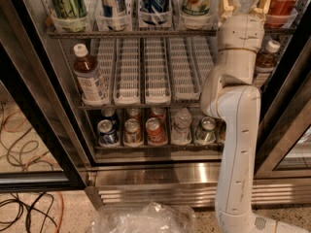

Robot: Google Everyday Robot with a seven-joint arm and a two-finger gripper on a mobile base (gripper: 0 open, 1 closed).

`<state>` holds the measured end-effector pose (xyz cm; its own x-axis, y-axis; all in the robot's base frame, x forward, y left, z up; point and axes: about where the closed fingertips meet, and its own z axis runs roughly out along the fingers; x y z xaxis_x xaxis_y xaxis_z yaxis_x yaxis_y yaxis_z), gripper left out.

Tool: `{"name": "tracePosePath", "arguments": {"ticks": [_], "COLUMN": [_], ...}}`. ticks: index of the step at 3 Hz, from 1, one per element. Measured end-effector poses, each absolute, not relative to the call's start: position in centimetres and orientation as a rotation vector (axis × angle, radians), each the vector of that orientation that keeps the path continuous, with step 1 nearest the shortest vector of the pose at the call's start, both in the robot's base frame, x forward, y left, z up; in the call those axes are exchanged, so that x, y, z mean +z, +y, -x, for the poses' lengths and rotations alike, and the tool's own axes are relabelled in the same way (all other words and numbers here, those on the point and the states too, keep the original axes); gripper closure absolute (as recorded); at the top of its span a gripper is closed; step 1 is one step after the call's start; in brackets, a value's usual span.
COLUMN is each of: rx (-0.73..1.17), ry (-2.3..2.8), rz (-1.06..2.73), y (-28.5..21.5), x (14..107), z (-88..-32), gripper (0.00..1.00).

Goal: Pick water bottle from top shelf of fridge

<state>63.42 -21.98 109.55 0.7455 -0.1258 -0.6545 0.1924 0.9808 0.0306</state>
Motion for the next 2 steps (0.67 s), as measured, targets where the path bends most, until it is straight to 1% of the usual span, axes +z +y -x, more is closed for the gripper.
{"name": "tracePosePath", "arguments": {"ticks": [2], "rx": [-0.165], "ry": [0.694], "rz": [-0.086], "y": [-21.74], "x": [110.70], "z": [-63.57], "gripper": [1.00]}}
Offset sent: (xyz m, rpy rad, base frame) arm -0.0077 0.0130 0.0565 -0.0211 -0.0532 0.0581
